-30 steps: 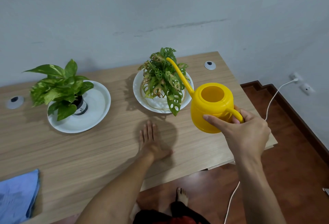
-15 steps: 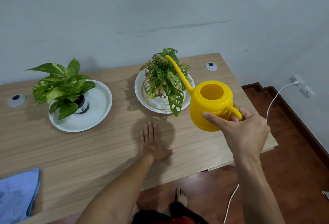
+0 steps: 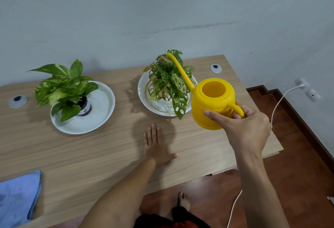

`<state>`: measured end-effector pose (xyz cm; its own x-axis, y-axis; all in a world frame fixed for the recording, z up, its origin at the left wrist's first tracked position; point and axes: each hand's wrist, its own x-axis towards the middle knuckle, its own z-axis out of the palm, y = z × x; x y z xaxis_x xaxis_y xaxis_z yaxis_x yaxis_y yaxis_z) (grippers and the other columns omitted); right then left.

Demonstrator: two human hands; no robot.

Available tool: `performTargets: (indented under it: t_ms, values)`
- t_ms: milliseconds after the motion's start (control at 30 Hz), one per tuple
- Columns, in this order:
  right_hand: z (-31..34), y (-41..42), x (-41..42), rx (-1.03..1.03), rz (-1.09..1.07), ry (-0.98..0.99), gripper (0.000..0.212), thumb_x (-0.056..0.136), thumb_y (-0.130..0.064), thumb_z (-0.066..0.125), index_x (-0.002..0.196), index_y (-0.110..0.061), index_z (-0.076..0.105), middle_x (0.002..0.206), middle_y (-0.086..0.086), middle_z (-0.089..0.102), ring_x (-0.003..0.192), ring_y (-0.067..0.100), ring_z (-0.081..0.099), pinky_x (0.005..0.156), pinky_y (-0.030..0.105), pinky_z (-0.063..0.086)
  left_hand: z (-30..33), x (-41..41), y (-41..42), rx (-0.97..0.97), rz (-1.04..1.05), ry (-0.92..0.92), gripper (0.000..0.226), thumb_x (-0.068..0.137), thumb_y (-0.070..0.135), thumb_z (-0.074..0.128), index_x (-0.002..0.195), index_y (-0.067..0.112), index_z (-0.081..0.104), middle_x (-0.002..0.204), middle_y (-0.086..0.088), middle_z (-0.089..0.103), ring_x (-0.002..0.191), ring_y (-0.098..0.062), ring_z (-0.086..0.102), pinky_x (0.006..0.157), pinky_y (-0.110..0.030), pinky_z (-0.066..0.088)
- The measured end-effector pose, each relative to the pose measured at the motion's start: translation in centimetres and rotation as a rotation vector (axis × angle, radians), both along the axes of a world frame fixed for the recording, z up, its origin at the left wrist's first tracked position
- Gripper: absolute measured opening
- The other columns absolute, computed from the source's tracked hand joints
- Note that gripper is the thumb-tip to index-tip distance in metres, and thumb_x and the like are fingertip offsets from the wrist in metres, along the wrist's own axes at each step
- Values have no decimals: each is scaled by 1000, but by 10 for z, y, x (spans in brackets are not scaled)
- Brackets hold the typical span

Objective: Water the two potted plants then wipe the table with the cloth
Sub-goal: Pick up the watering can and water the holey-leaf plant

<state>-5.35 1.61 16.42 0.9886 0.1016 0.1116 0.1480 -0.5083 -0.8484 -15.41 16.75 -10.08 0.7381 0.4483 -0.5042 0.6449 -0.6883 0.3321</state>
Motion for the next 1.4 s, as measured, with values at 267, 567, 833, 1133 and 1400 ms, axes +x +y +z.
performTargets:
  t_ms: [267,567,833,1133,1400]
  values:
    - [-2,5,3,-2,-1,3,39,46,-57,89,60,-34,61,65,-12,68,69,10,69,69,46,60,-2,0,-2,13,24,-13,148,64,96,50,153,8,-29,157,-13,-43,144,-28,-41,120,-50,-23]
    - [2,8,3,1,-8,5,37,48,-53,90,59,-36,59,64,-17,65,70,7,68,70,46,60,-2,0,-2,17,20,-18,148,64,95,50,153,7,-28,157,-13,-43,144,-28,-42,119,-50,-24]
    - [4,8,3,19,-32,17,37,48,-49,91,61,-37,59,64,-18,64,70,-1,65,72,43,60,1,0,-1,16,15,-11,147,64,96,48,149,8,-33,155,-14,-45,142,-29,-44,111,-45,-34]
    - [4,0,7,17,-82,28,39,47,-53,90,70,-30,68,67,-10,69,70,5,68,72,43,60,1,2,-1,18,1,30,145,67,93,47,149,6,-34,154,-17,-45,143,-32,-42,120,-52,-22]
    - [7,-6,5,15,-118,39,39,47,-50,92,66,-28,66,62,-12,65,62,0,62,67,39,59,5,3,-1,31,-2,73,144,67,93,46,151,6,-31,154,-16,-45,144,-30,-41,120,-50,-22]
